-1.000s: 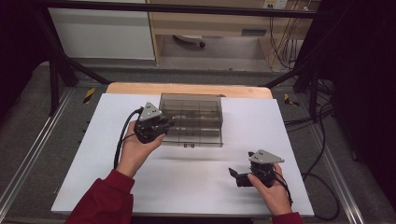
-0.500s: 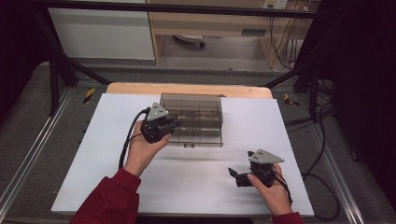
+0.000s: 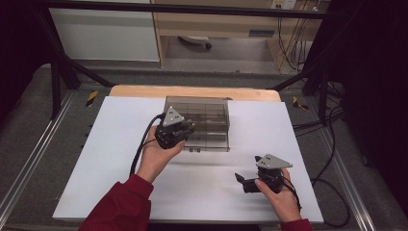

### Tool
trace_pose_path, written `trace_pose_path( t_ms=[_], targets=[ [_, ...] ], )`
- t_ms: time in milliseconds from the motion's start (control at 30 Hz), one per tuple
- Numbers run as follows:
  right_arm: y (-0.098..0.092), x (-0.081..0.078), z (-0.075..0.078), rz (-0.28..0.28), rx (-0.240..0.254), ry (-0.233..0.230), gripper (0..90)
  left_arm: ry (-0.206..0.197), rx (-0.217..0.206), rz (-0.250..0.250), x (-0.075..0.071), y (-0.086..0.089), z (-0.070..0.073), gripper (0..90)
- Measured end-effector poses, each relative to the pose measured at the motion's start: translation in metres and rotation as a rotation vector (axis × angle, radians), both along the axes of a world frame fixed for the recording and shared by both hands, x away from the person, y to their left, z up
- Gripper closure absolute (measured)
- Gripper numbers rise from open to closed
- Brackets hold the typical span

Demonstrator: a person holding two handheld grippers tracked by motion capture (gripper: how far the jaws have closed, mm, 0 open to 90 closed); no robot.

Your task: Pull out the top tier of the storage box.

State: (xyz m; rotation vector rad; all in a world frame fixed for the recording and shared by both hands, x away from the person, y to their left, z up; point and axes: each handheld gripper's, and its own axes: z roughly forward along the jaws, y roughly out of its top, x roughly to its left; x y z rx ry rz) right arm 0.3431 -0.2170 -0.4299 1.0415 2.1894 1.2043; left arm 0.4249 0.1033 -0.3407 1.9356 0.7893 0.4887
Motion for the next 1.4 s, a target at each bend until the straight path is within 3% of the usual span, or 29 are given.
trace_pose_path(
  t_ms=[867, 1100, 1400],
  targets=[
    [0.001, -0.001, 0.001, 0.012, -0.003, -0.003, 2.5, 0.033, 0.029, -0.011, 0.003, -0.011, -0.016, 80.6],
    [0.0, -0.001, 0.001, 0.013, -0.006, -0.005, 2.5, 0.033, 0.036, -0.037, 0.0, -0.02, -0.02, 80.6],
    [0.0, -0.001, 0.001, 0.013, -0.009, -0.006, 2.4, 0.045, 0.044, -0.025, 0.002, -0.023, -0.027, 80.6]
  ],
)
